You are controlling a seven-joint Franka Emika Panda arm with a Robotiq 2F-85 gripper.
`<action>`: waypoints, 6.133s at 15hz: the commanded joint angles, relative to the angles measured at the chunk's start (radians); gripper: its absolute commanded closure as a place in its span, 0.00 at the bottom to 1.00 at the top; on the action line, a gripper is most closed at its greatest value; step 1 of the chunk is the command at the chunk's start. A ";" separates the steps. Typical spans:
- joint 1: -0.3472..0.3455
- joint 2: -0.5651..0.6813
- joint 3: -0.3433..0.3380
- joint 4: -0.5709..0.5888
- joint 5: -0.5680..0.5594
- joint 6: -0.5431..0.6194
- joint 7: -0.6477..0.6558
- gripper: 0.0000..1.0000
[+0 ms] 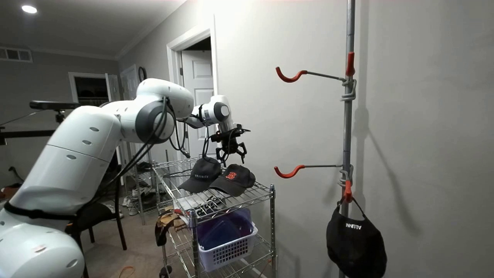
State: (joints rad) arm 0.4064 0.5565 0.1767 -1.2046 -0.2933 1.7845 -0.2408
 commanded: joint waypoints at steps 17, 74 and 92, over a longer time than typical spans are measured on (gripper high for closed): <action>-0.037 0.026 -0.013 0.041 0.063 -0.002 0.057 1.00; -0.462 -0.686 -0.181 -0.098 -0.204 0.006 0.314 0.98; -0.466 -0.584 -0.218 0.053 -0.355 0.240 0.371 0.98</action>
State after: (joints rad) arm -0.0495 -0.0700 -0.0345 -1.1465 -0.6154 2.0275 0.1382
